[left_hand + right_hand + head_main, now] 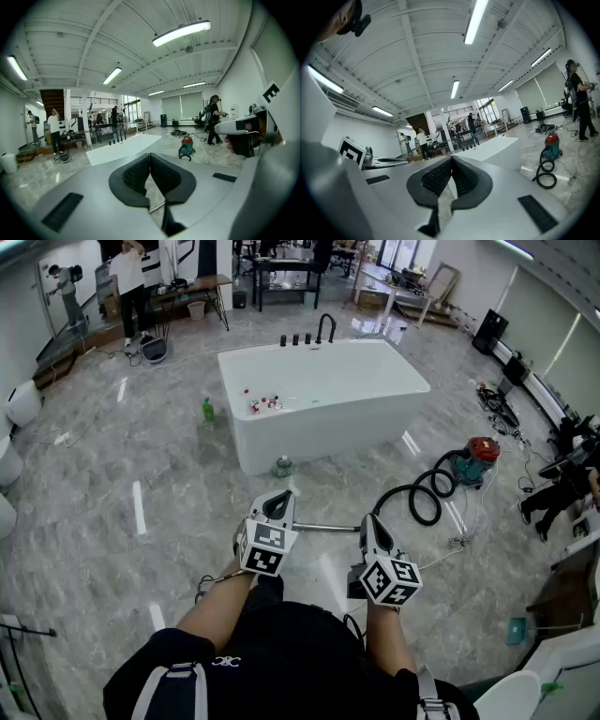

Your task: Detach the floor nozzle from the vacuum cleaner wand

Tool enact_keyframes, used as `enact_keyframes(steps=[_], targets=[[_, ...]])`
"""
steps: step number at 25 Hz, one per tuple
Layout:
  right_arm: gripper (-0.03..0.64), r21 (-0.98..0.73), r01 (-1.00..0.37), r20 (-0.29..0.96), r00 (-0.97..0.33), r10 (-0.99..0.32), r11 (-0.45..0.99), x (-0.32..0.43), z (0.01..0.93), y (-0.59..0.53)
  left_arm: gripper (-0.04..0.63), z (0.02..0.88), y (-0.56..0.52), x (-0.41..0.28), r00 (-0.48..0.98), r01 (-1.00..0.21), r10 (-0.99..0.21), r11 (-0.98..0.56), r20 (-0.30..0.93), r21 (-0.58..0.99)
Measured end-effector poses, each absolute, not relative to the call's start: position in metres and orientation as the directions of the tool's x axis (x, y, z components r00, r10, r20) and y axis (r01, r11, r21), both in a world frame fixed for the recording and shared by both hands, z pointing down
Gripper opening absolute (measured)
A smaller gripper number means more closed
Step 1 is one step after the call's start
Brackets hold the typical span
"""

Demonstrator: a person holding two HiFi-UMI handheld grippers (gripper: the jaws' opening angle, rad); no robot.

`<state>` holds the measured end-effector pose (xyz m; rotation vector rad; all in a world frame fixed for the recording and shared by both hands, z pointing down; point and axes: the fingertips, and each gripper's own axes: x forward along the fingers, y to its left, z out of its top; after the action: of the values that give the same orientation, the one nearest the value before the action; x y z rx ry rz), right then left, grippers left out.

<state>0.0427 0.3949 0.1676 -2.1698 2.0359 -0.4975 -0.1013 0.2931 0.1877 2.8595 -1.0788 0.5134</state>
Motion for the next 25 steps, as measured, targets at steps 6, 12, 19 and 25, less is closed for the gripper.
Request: enact_keyframes(steps=[6, 12, 19, 25], targets=[[0.008, -0.309, -0.944, 0.176, 0.064, -0.982, -0.117, 0.071, 0.178, 0.299, 0.011, 0.197, 0.197, -0.065, 0.727, -0.614, -0.599, -0.786, 0.336, -0.074], [0.008, -0.275, -0.954, 0.185, 0.069, -0.980, -0.119, 0.099, 0.174, 0.181, 0.011, 0.194, 0.074, -0.032, 0.743, -0.599, -0.582, -0.799, 0.331, -0.058], [0.008, -0.262, -0.962, 0.190, 0.027, -0.981, -0.078, 0.123, 0.181, 0.069, 0.011, 0.217, -0.041, -0.004, 0.735, -0.600, -0.554, -0.800, 0.392, -0.007], [0.008, -0.158, -0.986, 0.293, 0.009, -0.956, -0.058, 0.140, 0.213, 0.020, 0.011, 0.253, -0.105, 0.015, 0.698, -0.606, -0.552, -0.794, 0.456, -0.035]])
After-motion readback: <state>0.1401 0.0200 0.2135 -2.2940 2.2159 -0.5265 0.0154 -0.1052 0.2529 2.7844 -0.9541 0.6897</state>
